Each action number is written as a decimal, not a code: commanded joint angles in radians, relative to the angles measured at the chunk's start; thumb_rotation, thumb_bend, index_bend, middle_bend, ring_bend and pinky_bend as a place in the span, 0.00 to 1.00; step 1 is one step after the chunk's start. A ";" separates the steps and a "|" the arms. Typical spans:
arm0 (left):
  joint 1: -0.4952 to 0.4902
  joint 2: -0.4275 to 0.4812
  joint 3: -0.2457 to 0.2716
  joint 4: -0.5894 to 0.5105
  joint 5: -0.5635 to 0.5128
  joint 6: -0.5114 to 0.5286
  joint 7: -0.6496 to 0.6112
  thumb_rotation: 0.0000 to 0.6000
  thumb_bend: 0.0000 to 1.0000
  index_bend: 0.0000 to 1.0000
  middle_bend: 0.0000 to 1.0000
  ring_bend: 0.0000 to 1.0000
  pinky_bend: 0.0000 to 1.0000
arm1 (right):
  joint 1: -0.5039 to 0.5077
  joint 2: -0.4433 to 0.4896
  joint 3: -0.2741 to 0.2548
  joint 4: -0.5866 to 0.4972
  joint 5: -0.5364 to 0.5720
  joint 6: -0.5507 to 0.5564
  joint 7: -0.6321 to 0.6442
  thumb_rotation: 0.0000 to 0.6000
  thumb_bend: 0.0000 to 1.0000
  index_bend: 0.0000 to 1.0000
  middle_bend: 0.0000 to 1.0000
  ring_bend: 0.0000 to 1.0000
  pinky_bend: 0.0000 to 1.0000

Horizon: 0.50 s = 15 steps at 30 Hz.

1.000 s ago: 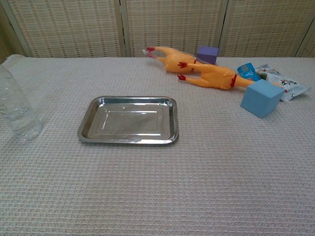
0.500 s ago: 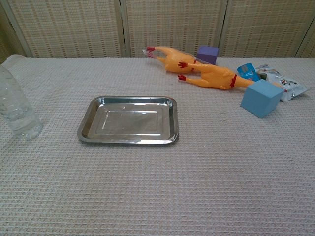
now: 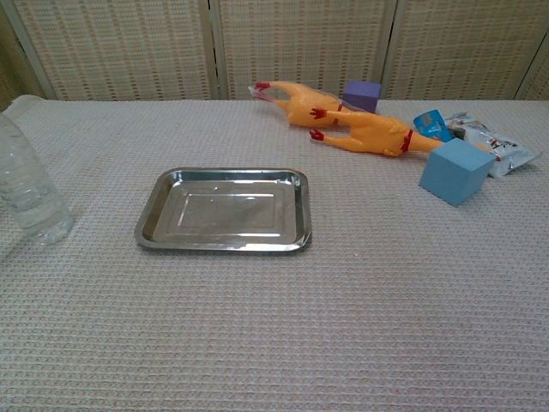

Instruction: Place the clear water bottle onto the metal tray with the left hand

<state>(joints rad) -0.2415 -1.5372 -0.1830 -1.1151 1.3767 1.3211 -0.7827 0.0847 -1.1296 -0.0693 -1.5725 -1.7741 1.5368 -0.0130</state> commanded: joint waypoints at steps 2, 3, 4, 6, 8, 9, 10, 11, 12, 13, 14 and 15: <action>-0.009 -0.007 0.012 -0.004 0.017 -0.012 -0.034 1.00 0.32 0.00 0.00 0.00 0.05 | 0.001 -0.001 0.003 0.000 0.005 -0.003 -0.002 1.00 0.09 0.00 0.00 0.00 0.00; -0.010 -0.006 0.015 -0.008 0.021 -0.015 -0.043 1.00 0.32 0.00 0.00 0.00 0.05 | 0.001 -0.001 0.003 0.000 0.006 -0.004 -0.003 1.00 0.09 0.00 0.00 0.00 0.00; -0.011 -0.005 0.017 -0.013 0.024 -0.017 -0.050 1.00 0.32 0.00 0.00 0.00 0.05 | 0.001 -0.001 0.002 0.000 0.006 -0.005 -0.004 1.00 0.09 0.00 0.00 0.00 0.00; -0.015 -0.006 0.021 -0.020 0.031 -0.020 -0.056 1.00 0.32 0.00 0.00 0.00 0.05 | 0.002 -0.002 0.001 0.000 0.005 -0.008 -0.006 1.00 0.09 0.00 0.00 0.00 0.00; -0.019 -0.013 0.022 -0.020 0.032 -0.021 -0.047 1.00 0.32 0.00 0.00 0.00 0.04 | 0.002 -0.002 0.000 0.000 0.004 -0.009 -0.007 1.00 0.09 0.00 0.00 0.00 0.00; -0.022 -0.017 0.021 -0.019 0.032 -0.024 -0.041 1.00 0.32 0.00 0.00 0.00 0.04 | 0.002 -0.001 0.000 -0.001 0.004 -0.009 -0.007 1.00 0.09 0.00 0.00 0.00 0.00; -0.025 -0.021 0.021 -0.017 0.030 -0.027 -0.033 1.00 0.32 0.00 0.00 0.00 0.04 | 0.002 -0.001 0.000 -0.001 0.003 -0.008 -0.007 1.00 0.09 0.00 0.00 0.00 0.00; -0.029 -0.026 0.020 -0.013 0.028 -0.031 -0.024 1.00 0.32 0.00 0.00 0.00 0.04 | 0.001 -0.001 -0.001 -0.001 0.002 -0.007 -0.007 1.00 0.09 0.00 0.00 0.00 0.00; -0.035 -0.032 0.017 -0.006 0.024 -0.038 -0.009 1.00 0.32 0.00 0.00 0.00 0.04 | 0.001 0.000 -0.001 -0.001 0.002 -0.005 -0.007 1.00 0.09 0.00 0.00 0.00 0.00; -0.040 -0.039 0.014 0.003 0.021 -0.041 0.006 1.00 0.32 0.00 0.00 0.00 0.04 | 0.000 0.001 -0.001 -0.001 0.001 -0.003 -0.006 1.00 0.09 0.00 0.00 0.00 0.00; -0.044 -0.045 0.013 0.012 0.019 -0.044 0.018 1.00 0.32 0.00 0.00 0.00 0.04 | -0.001 0.002 -0.001 -0.001 0.000 -0.001 -0.004 1.00 0.09 0.00 0.00 0.00 0.00; -0.049 -0.052 0.011 0.018 0.017 -0.049 0.026 1.00 0.32 0.00 0.00 0.00 0.04 | -0.002 0.003 -0.002 -0.001 -0.002 0.002 -0.002 1.00 0.09 0.00 0.00 0.00 0.00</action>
<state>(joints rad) -0.2823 -1.5787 -0.1681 -1.1077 1.3982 1.2796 -0.7692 0.0832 -1.1273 -0.0710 -1.5734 -1.7754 1.5377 -0.0159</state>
